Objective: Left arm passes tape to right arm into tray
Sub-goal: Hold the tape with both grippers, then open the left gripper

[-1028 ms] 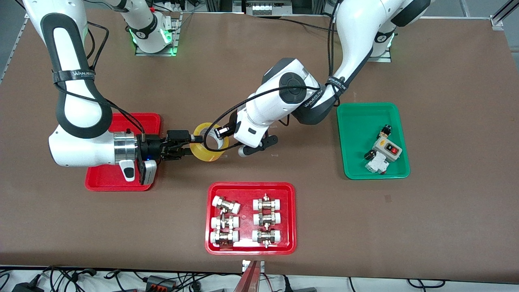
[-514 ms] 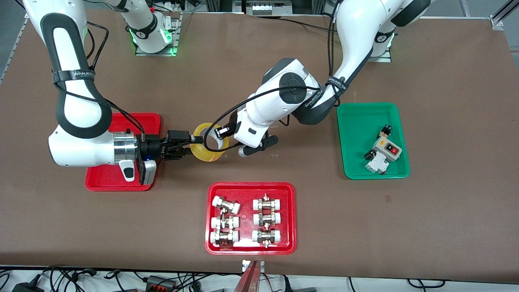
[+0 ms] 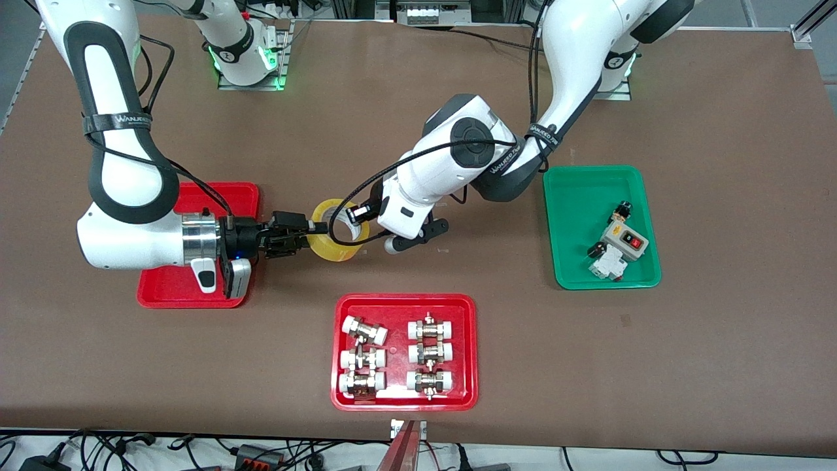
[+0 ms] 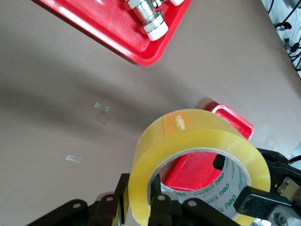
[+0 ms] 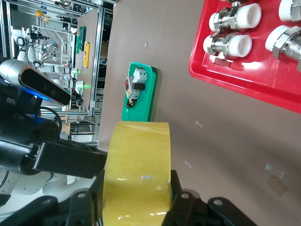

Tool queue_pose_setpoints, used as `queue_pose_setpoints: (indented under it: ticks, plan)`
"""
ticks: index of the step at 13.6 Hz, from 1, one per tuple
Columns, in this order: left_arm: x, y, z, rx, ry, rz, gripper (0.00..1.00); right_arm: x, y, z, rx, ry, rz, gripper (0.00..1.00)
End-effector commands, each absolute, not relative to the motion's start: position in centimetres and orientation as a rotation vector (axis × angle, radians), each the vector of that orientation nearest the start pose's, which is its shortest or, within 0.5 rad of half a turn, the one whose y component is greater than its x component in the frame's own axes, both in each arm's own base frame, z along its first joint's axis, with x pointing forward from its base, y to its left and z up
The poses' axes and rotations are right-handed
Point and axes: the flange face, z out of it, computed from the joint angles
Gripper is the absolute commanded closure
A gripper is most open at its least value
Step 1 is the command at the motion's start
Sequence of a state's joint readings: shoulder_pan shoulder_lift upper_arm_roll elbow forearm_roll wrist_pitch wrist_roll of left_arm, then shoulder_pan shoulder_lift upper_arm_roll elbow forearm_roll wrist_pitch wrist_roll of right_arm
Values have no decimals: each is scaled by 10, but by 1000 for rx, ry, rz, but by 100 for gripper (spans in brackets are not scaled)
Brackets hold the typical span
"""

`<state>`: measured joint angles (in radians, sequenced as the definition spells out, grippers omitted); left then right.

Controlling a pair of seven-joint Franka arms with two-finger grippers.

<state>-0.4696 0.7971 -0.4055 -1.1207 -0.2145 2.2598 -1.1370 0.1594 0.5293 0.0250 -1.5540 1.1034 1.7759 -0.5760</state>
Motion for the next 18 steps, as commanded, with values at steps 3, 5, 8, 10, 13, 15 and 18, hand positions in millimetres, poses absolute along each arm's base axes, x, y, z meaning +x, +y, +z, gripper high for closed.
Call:
queue_pose_setpoints:
  ticks: [3, 5, 8, 10, 13, 15, 18]
  plan:
    - [585, -535, 411, 2452, 691, -237, 94, 660, 197, 364, -2015, -354, 64, 77]
    - [585, -535, 411, 2455, 688, -229, 82, 660, 197, 364, -2014, -357, 62, 77]
    - [591, -525, 414, 2418, 734, -310, 61, 659, 197, 364, -2013, -357, 64, 78]
    - [593, -522, 416, 2409, 741, -313, 34, 659, 197, 364, -2013, -359, 63, 78]
    - [607, -496, 430, 2434, 743, -299, 0, 660, 197, 364, -2015, -359, 62, 78]
    - [619, -457, 450, 2493, 693, -339, 0, 659, 196, 364, -2019, -362, 63, 78]
    - [623, -401, 491, 2593, 503, -334, 0, 659, 195, 363, -2024, -363, 63, 78]
